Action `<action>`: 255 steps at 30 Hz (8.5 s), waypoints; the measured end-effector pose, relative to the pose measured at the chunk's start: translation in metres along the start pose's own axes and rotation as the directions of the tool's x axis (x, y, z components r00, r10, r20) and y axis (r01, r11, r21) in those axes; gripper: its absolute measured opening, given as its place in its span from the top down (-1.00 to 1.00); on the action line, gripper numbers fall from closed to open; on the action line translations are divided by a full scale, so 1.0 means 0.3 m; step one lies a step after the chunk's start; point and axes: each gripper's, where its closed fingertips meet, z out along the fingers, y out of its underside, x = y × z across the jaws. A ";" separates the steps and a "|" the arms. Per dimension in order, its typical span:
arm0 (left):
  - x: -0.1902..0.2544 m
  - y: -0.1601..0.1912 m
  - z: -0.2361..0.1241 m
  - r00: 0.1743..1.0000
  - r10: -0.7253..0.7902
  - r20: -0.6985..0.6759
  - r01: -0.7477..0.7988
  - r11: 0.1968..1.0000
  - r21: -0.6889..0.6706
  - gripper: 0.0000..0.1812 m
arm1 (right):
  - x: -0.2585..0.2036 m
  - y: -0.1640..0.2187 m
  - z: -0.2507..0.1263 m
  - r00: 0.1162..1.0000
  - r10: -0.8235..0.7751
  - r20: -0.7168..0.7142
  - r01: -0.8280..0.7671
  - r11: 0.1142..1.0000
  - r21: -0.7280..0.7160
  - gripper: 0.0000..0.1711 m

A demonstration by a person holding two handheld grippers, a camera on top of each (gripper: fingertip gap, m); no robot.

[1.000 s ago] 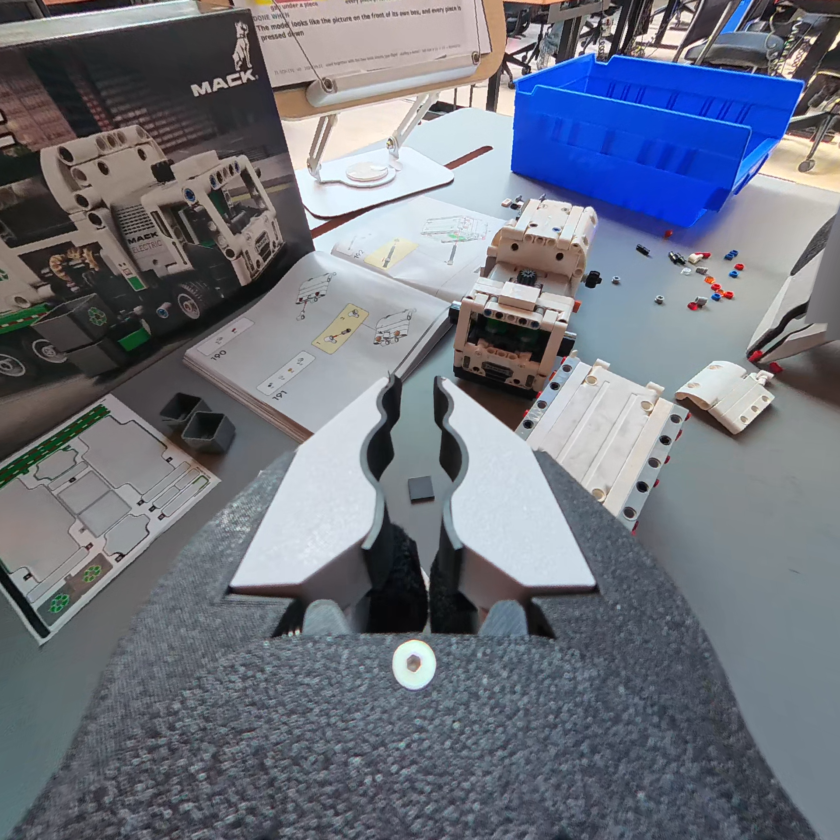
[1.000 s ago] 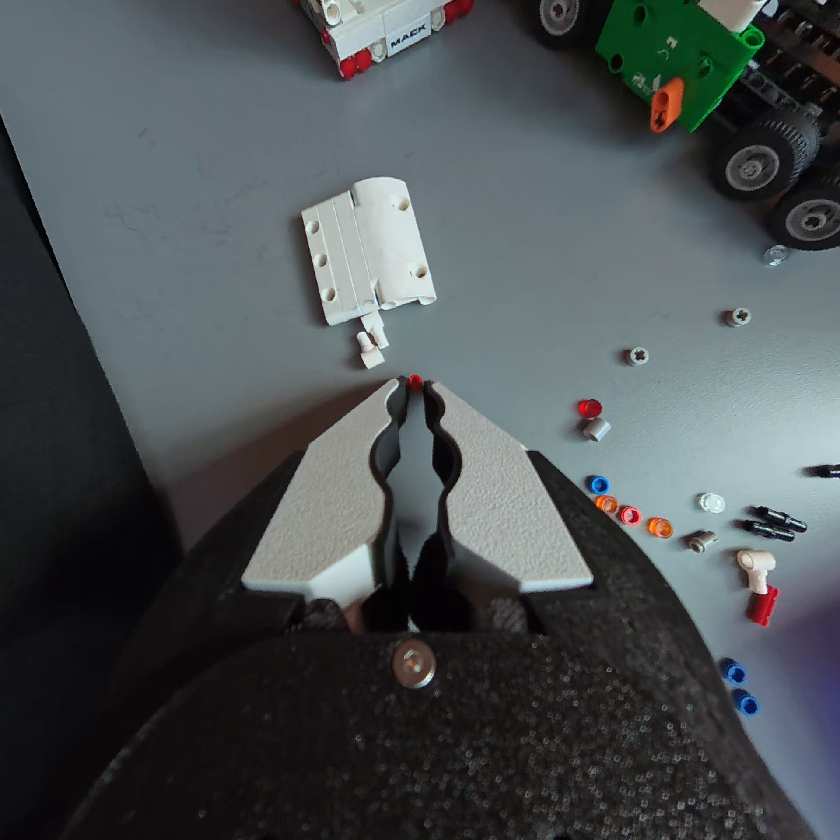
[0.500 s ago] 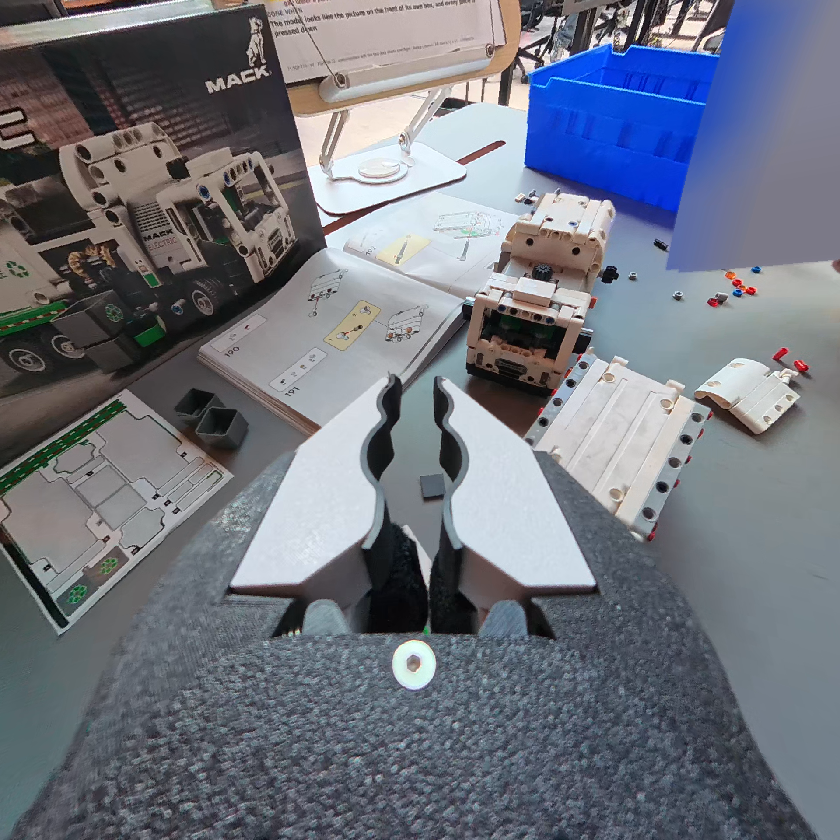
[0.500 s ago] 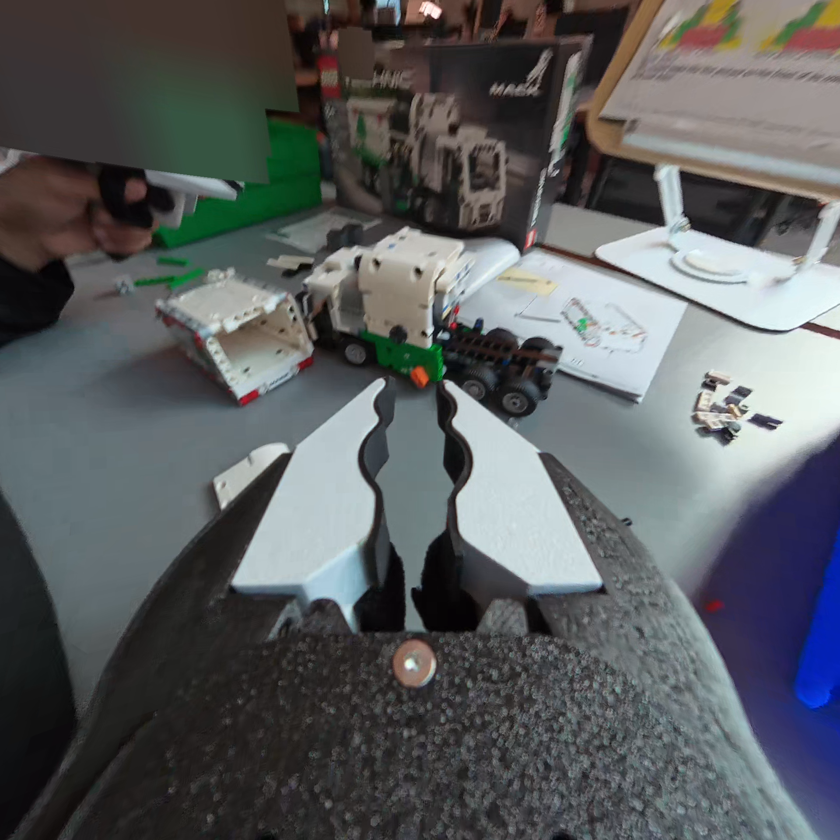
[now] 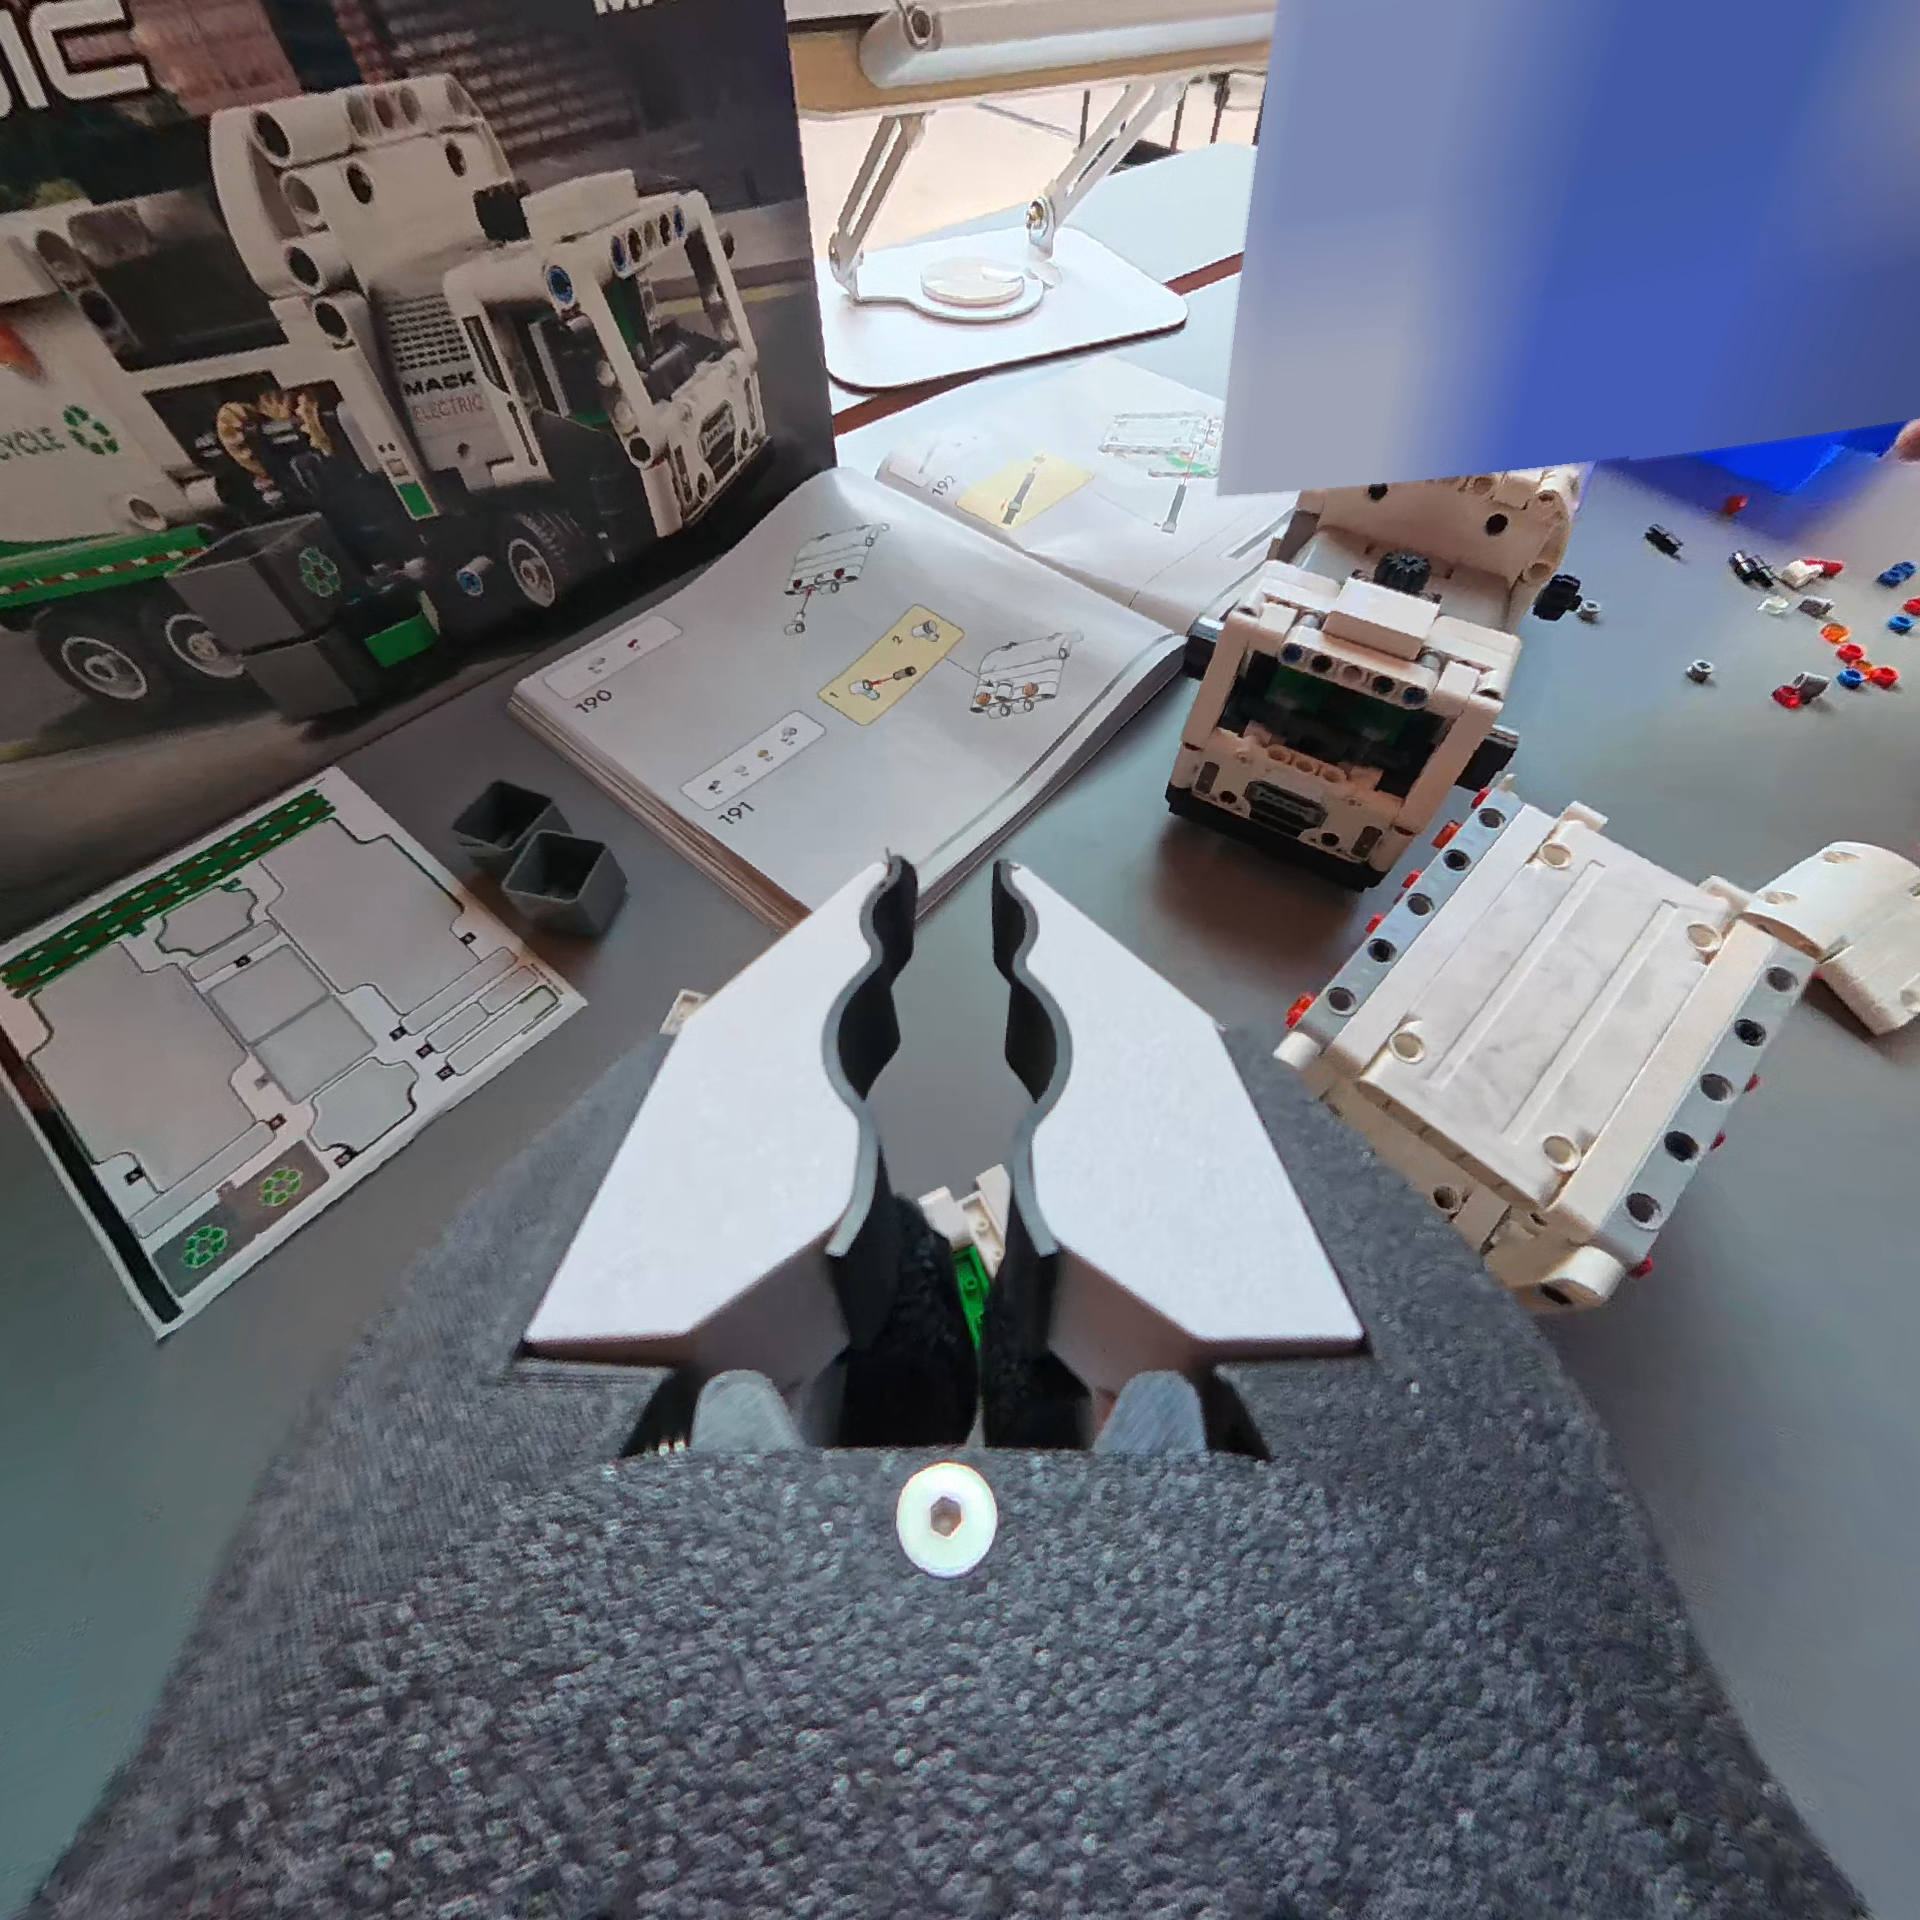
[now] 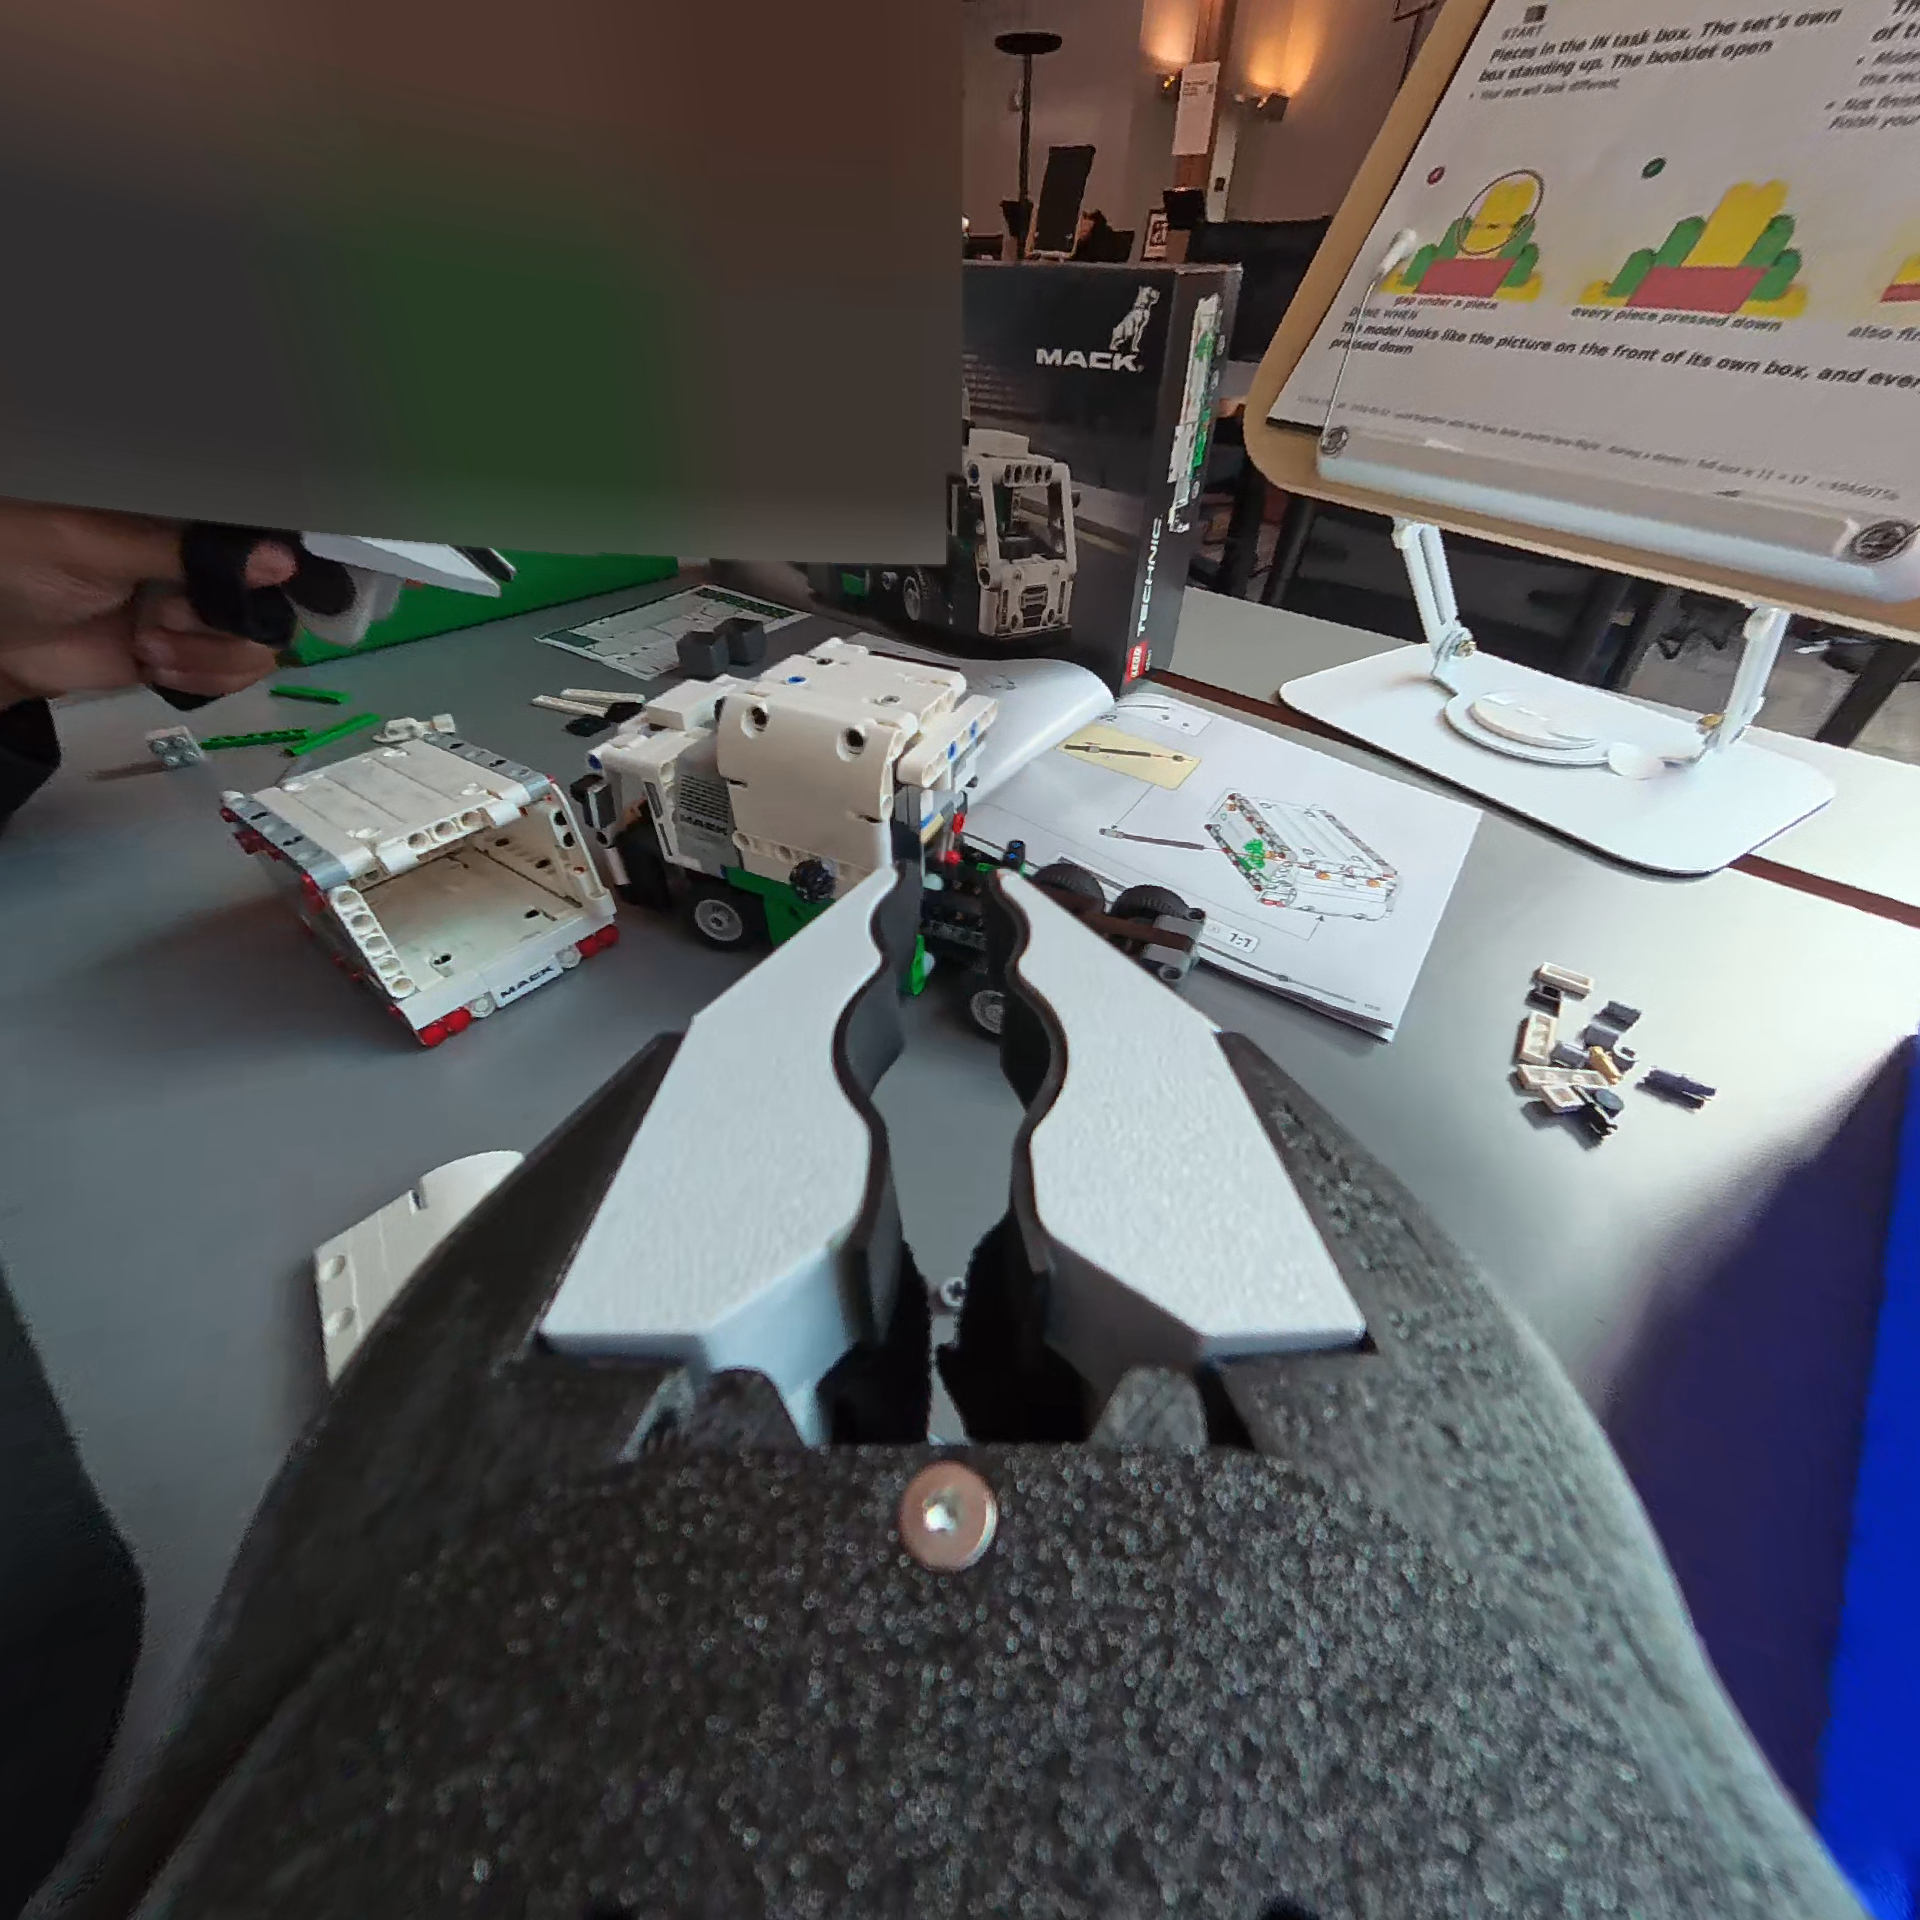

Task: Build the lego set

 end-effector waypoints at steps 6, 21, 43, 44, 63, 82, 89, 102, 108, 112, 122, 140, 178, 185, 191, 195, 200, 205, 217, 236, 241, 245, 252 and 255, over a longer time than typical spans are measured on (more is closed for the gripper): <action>-0.009 -0.007 -0.011 1.000 -0.001 0.016 0.001 1.000 0.010 0.87 | -0.072 -0.018 0.010 0.993 0.036 0.109 -0.039 0.999 0.024 0.87; -0.009 0.008 0.000 1.000 0.009 0.018 -0.008 1.000 -0.012 0.87 | -0.045 0.022 0.015 0.999 -0.022 0.050 0.024 0.999 -0.037 0.92; 0.051 -0.037 -0.029 0.999 0.041 -0.022 -0.040 0.999 0.033 0.87 | -0.138 0.055 0.017 0.983 0.044 0.179 -0.024 0.994 -0.111 0.76; 0.059 -0.044 -0.034 0.998 0.051 -0.023 -0.050 0.998 0.040 0.87 | -0.176 0.078 0.007 0.968 0.058 0.246 -0.017 0.986 -0.166 0.73; 0.588 -0.161 -0.221 0.859 0.324 -0.397 -0.217 0.932 0.291 0.86 | -0.405 0.361 -0.043 0.876 -0.097 0.472 0.344 0.812 -0.472 0.42; 0.980 0.024 -0.034 0.185 0.969 -0.165 -0.838 0.243 0.488 0.90 | -0.586 0.118 -0.159 0.559 0.417 0.717 -0.052 0.881 -0.471 0.43; 1.009 -0.010 -0.078 0.234 0.958 -0.167 -0.738 0.287 0.611 0.94 | -0.613 0.049 -0.185 0.407 0.431 0.805 -0.123 0.899 -0.420 0.55; 0.887 0.009 0.012 0.283 0.959 -0.021 -0.887 0.270 0.374 0.94 | -0.562 0.096 -0.099 0.757 -0.402 0.515 0.541 0.827 -0.151 0.60; 0.873 -0.008 0.014 0.334 0.942 -0.018 -0.873 0.316 0.372 0.94 | -0.521 0.080 -0.038 0.603 -0.750 0.272 0.794 0.597 -0.116 0.91; 0.880 -0.041 -0.012 0.409 0.912 -0.035 -0.812 0.381 0.442 0.90 | -0.534 0.053 -0.046 0.623 -0.736 0.266 0.763 0.646 0.001 0.92; 0.874 -0.034 -0.011 0.366 0.931 -0.014 -0.843 0.337 0.420 0.94 | -0.518 0.047 -0.042 0.790 -0.544 0.285 0.566 0.825 0.006 0.83; 0.595 -0.200 -0.086 0.368 0.878 0.308 -0.908 0.268 0.321 0.94 | -0.290 0.331 -0.213 0.938 0.018 0.347 0.164 0.858 -0.487 0.81; 0.685 -0.115 -0.041 0.339 0.901 0.270 -0.904 0.233 0.359 0.94 | -0.387 0.082 -0.094 0.873 0.245 0.422 -0.146 0.957 -0.252 0.96; 0.857 -0.013 -0.044 0.307 0.929 0.206 -0.897 0.211 0.388 0.94 | -0.609 -0.020 -0.099 0.797 0.191 0.574 -0.057 0.968 -0.243 0.96; 0.899 0.082 0.003 0.117 0.941 0.318 -0.963 0.029 0.269 0.95 | -0.657 0.087 -0.118 0.860 0.063 0.507 0.090 0.958 -0.272 0.96; 0.906 0.115 0.024 0.052 0.942 0.332 -0.974 -0.026 0.227 0.95 | -0.631 0.156 -0.106 0.898 -0.009 0.439 0.156 0.941 -0.299 0.96; 0.904 0.123 0.029 0.014 0.936 0.351 -0.977 -0.062 0.204 0.95 | -0.623 0.169 -0.102 0.903 -0.011 0.429 0.156 0.939 -0.305 0.96; 0.905 0.128 0.038 0.045 0.948 0.315 -0.977 -0.025 0.214 0.94 | -0.625 0.178 -0.094 0.902 -0.021 0.431 0.172 0.934 -0.313 0.96; 0.889 0.112 0.046 0.202 0.957 0.209 -0.956 0.146 0.253 0.95 | -0.608 0.168 -0.084 0.868 0.035 0.494 0.252 0.828 -0.501 0.96; 0.867 0.131 0.080 0.380 0.924 0.046 -0.893 0.353 0.278 0.94 | -0.584 0.180 -0.047 0.845 0.101 0.525 0.307 0.713 -0.630 0.95; 0.860 0.121 0.076 0.404 0.914 0.041 -0.881 0.377 0.285 0.94 | -0.583 0.168 -0.040 0.845 0.110 0.523 0.293 0.723 -0.626 0.95; 0.861 0.121 0.074 0.405 0.914 0.041 -0.880 0.377 0.289 0.94 | -0.586 0.165 -0.041 0.843 0.115 0.526 0.288 0.728 -0.622 0.93; 0.858 0.116 0.072 0.418 0.908 0.039 -0.873 0.389 0.294 0.94 | -0.590 0.150 -0.044 0.834 0.140 0.534 0.264 0.748 -0.608 0.90; 0.863 0.116 0.070 0.415 0.909 0.040 -0.873 0.386 0.299 0.94 | -0.587 0.152 -0.041 0.832 0.151 0.534 0.252 0.755 -0.606 0.91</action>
